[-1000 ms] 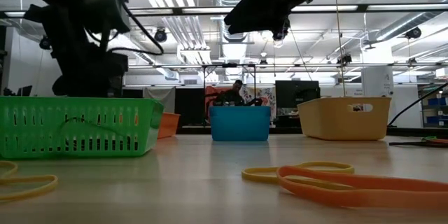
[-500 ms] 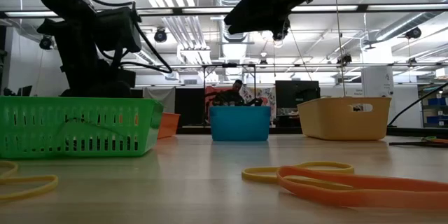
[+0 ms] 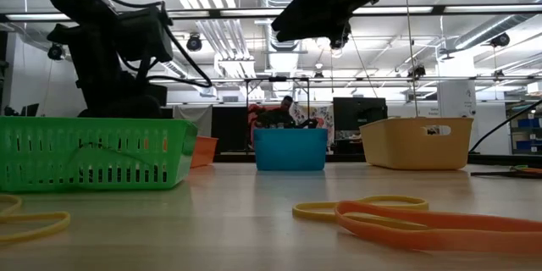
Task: Sort rubber bands into baskets
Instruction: Put the yellow rubberband into the blue bin
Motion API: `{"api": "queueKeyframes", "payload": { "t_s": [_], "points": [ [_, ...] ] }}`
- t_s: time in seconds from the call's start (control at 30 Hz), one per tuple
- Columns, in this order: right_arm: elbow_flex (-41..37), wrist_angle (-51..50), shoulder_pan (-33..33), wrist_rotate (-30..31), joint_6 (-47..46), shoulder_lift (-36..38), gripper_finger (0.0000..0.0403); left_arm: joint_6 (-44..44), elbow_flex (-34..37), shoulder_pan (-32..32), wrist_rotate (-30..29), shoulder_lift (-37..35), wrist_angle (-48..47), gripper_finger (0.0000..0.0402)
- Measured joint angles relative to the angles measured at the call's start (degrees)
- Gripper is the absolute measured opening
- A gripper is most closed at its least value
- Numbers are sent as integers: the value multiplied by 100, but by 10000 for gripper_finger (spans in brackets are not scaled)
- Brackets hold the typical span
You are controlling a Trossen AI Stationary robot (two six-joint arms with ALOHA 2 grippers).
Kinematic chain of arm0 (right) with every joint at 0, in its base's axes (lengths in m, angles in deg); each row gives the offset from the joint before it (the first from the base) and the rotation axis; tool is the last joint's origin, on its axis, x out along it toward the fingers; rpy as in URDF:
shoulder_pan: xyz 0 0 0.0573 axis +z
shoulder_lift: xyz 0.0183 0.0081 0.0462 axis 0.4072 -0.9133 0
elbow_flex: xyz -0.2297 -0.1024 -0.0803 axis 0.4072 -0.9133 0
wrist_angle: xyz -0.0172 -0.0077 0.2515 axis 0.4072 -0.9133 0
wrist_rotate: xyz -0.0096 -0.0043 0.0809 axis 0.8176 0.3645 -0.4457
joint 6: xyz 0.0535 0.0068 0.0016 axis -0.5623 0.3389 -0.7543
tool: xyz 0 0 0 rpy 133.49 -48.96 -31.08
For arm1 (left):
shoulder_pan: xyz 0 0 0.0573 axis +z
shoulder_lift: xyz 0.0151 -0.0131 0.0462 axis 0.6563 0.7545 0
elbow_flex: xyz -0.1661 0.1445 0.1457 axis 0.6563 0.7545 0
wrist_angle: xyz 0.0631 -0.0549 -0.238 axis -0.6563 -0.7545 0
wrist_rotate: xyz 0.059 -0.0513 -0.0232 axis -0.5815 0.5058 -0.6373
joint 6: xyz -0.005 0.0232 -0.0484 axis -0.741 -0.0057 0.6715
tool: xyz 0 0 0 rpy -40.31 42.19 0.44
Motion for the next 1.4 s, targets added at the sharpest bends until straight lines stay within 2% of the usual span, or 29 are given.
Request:
{"api": "queueKeyframes", "payload": {
  "t_s": [0.2, 0.83, 0.93, 1.07, 1.27, 1.4],
  "points": [
    [0, -26, 2, 0, -1, 0, 189, -259, 26, -10, -6, -408, -170, 0],
    [0, 74, 2, 0, -2, -95, 189, -1700, 5, -81, -69, -2445, -28, 0],
    [-4, 301, 2, 0, 0, -333, 189, -1929, 4, -83, -71, -2719, 131, 0],
    [-7, 1105, 0, -6, 138, -763, 189, -2259, 2, -107, 10, -2932, 633, 0],
    [-7, 2415, -53, -31, 283, -1325, 191, -2512, -4, -120, 239, -2967, 1342, 0],
    [5, 2647, -129, -52, 162, -1471, 210, -2568, -4, -120, 241, -2936, 1615, 0]
  ]
}}
